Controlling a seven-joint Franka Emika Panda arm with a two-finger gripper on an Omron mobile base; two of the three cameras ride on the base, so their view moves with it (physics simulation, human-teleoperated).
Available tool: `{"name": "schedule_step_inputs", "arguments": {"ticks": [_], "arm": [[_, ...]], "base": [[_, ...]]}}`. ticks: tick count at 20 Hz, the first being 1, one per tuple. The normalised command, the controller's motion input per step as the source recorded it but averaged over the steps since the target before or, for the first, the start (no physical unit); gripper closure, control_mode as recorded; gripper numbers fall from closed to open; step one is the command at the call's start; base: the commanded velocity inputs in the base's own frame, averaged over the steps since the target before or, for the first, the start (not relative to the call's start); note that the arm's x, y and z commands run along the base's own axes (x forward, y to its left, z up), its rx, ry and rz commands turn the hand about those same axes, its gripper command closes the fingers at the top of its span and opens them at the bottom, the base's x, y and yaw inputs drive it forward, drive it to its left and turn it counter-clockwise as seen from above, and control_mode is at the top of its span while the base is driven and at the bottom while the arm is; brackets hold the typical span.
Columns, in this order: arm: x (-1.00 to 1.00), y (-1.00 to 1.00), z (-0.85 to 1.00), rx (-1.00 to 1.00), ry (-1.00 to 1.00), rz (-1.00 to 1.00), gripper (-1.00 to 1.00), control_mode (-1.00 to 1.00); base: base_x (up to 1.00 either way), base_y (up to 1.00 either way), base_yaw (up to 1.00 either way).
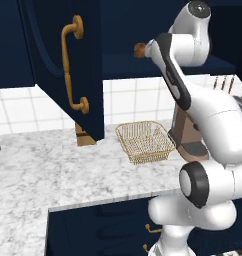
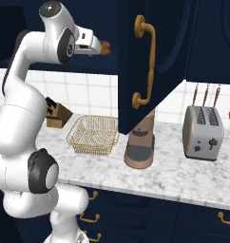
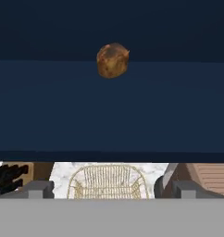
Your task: Open the cabinet, pick up the bread from the cabinet and place it in the basket. Then move the basket to the dining counter.
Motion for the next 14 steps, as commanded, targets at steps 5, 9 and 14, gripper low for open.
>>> {"name": "schedule_step_inputs", "arguments": {"ticks": [5,9,14], "arm": [[0.58,0.00,-0.01,0.00,0.00,0.00,-1.00,-1.00],[0.58,0.00,-0.06,0.00,0.00,0.00,-1.00,-1.00],[0.62,0.00,-0.16,0.00,0.00,0.00,-1.00,-1.00]], "base": [[0.00,0.00,0.00],[0.00,0.00,0.00],[0.00,0.00,0.00]]}}
